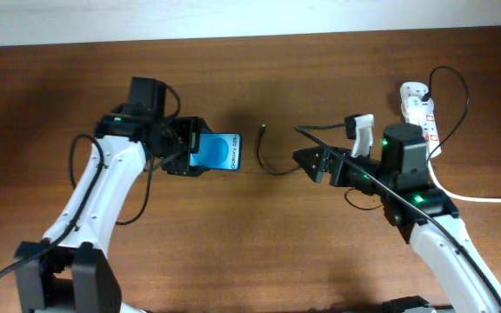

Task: Plug charger to phone and switch on socket
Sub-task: 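Move the right gripper toward the phone held by the left gripper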

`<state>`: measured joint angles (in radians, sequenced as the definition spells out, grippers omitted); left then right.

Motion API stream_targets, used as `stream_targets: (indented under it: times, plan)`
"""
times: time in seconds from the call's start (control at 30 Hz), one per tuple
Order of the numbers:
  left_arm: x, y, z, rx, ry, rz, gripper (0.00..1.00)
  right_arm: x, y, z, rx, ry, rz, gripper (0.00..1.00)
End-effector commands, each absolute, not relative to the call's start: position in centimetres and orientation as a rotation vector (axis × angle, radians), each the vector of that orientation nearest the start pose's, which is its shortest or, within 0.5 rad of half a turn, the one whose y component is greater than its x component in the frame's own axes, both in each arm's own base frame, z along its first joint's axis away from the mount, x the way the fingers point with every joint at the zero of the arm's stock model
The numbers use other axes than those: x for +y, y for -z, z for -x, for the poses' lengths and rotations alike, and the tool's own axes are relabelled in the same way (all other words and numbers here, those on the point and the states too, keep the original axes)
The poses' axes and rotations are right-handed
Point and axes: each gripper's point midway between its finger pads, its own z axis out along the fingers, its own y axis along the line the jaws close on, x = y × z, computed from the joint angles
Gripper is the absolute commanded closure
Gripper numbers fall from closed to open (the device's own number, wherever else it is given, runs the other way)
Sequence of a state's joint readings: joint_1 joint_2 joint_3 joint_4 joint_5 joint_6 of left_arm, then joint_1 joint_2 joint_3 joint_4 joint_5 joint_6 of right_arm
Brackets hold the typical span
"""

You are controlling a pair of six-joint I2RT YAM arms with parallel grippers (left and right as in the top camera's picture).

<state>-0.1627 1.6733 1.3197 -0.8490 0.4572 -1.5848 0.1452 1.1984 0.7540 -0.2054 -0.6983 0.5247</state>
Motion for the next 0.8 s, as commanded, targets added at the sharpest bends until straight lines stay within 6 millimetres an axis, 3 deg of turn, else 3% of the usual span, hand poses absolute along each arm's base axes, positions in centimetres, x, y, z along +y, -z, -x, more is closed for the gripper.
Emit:
stream_targets:
  times: [0.0, 0.1, 0.2, 0.4, 0.67, 0.77]
  plan:
    - [-13.8, -14.1, -36.1, 2.444, 0.833, 1.831, 1.00, 18.4, -18.1, -31.4, 2.297, -1.217, 0.030, 0.11]
    - [-13.9, -13.8, -36.1, 2.438, 0.760, 1.794, 1.00, 21.1, -17.7, -31.4, 2.281, -1.253, 0.123, 0.17]
    - [-14.2, -13.7, -35.9, 2.448, 0.759, 1.786, 1.00, 22.8, -16.0, -31.7, 2.329, -1.234, 0.061, 0.20]
    - [-14.4, -13.6, -35.4, 2.468, 0.755, 1.801, 1.00, 25.3, -16.2, -32.3, 2.292, -1.202, 0.008, 0.28]
    - [-17.1, -13.9, -33.9, 2.573, 0.821, 1.760, 1.00, 26.0, -16.1, -32.3, 2.291, -1.170, -0.053, 0.47]
    - [-18.0, -13.9, -33.4, 2.598, 0.814, 1.735, 1.00, 26.0, -15.4, -32.2, 2.316, -1.171, -0.078, 0.48]
